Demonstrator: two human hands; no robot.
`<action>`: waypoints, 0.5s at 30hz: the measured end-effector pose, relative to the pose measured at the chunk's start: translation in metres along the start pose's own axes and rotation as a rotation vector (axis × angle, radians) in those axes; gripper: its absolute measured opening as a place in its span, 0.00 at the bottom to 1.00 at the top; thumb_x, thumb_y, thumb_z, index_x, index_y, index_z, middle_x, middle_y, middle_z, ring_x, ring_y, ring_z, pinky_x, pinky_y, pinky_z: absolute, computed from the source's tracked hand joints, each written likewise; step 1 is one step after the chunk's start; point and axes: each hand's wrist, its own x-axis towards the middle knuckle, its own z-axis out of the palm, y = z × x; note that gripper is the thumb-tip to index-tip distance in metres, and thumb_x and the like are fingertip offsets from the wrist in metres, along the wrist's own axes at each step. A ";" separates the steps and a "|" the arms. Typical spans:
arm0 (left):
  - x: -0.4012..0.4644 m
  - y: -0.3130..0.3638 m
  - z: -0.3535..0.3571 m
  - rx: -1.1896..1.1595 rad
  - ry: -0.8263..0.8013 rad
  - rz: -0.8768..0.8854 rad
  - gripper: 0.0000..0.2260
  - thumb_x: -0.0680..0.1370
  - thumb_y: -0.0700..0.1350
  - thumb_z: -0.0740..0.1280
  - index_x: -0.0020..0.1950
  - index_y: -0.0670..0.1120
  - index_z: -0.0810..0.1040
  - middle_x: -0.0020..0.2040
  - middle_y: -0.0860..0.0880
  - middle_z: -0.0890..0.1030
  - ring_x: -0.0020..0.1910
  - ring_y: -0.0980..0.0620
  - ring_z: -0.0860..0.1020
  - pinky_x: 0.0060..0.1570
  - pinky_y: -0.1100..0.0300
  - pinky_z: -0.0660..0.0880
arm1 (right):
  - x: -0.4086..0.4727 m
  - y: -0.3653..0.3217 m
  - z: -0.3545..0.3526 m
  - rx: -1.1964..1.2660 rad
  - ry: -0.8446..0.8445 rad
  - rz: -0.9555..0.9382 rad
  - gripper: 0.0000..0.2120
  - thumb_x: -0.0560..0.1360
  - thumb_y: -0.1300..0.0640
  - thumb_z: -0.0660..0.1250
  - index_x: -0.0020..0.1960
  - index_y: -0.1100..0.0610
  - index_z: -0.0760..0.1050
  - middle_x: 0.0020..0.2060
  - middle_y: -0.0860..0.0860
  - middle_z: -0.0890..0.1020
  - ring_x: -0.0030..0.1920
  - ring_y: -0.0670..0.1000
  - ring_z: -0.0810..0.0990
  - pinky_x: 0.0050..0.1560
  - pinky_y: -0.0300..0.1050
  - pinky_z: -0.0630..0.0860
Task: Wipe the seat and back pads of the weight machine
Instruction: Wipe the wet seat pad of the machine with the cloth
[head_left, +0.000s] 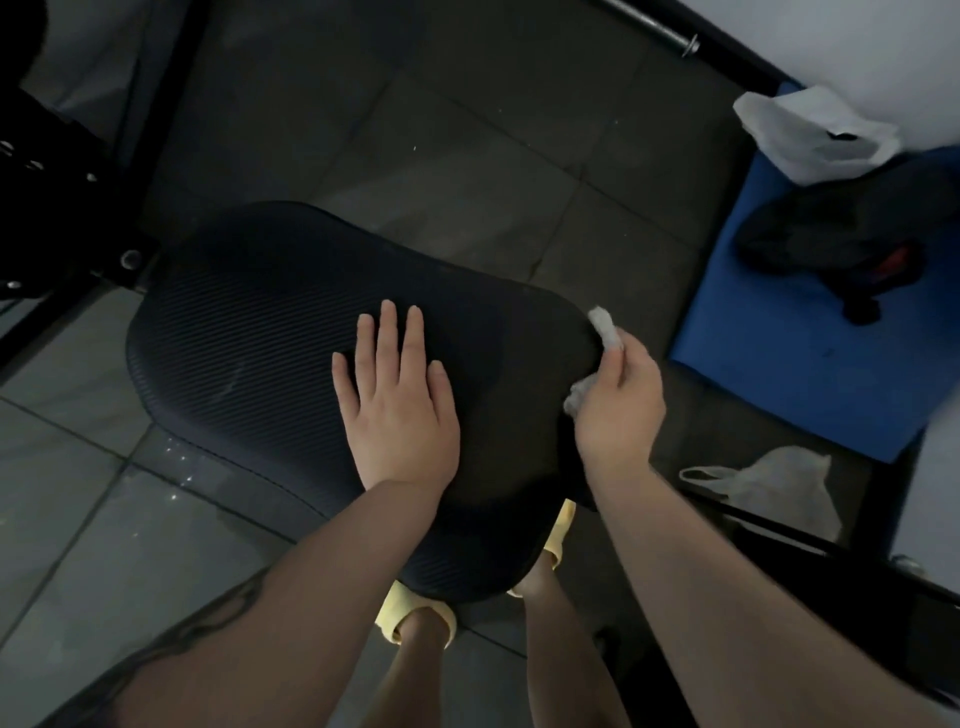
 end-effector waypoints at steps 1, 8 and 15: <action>0.000 0.000 -0.001 0.002 -0.003 -0.002 0.23 0.82 0.50 0.49 0.77 0.50 0.56 0.78 0.49 0.57 0.78 0.49 0.50 0.76 0.47 0.46 | -0.017 0.002 -0.003 -0.021 0.001 -0.044 0.18 0.83 0.53 0.53 0.71 0.51 0.68 0.66 0.48 0.72 0.65 0.43 0.70 0.59 0.26 0.62; -0.033 -0.016 -0.010 -0.034 -0.037 -0.043 0.24 0.82 0.52 0.48 0.78 0.50 0.53 0.79 0.52 0.53 0.78 0.53 0.45 0.76 0.51 0.44 | 0.005 -0.016 0.021 -0.180 0.079 -0.260 0.17 0.83 0.59 0.55 0.70 0.56 0.71 0.70 0.52 0.70 0.68 0.48 0.70 0.61 0.24 0.59; -0.035 -0.027 -0.012 -0.056 0.039 -0.259 0.25 0.81 0.54 0.48 0.78 0.52 0.51 0.79 0.53 0.50 0.77 0.54 0.43 0.76 0.51 0.42 | 0.028 -0.039 0.047 -0.377 -0.389 -0.958 0.18 0.80 0.63 0.60 0.69 0.56 0.72 0.71 0.53 0.70 0.70 0.50 0.69 0.70 0.43 0.65</action>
